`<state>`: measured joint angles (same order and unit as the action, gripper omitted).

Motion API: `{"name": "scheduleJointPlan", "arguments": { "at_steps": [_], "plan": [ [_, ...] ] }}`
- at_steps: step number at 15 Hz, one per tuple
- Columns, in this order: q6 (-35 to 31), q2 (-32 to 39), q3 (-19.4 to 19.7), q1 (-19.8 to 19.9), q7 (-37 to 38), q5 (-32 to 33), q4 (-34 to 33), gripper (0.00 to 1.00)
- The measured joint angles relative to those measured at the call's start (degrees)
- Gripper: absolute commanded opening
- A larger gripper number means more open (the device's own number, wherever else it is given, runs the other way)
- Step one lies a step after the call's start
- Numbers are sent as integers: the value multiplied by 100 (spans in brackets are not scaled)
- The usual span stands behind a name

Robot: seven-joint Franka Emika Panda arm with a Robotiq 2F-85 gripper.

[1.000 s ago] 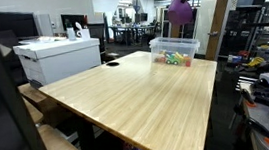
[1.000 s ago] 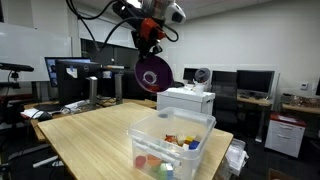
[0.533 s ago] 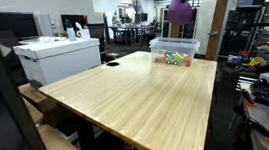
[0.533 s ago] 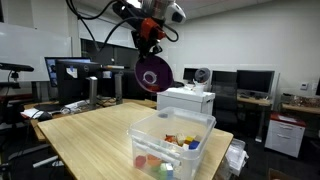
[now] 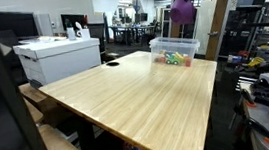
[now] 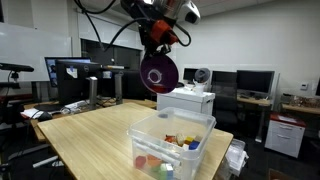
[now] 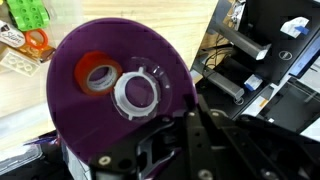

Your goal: Pour the contents in the purple bowl into the clear container

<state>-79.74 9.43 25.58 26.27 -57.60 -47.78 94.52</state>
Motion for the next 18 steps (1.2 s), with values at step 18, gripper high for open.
{"name": "scheduleJointPlan", "arguments": {
  "at_steps": [18],
  "plan": [
    [1623,2585,-1209,1874,-483,-513,-2073,1]
  ]
}}
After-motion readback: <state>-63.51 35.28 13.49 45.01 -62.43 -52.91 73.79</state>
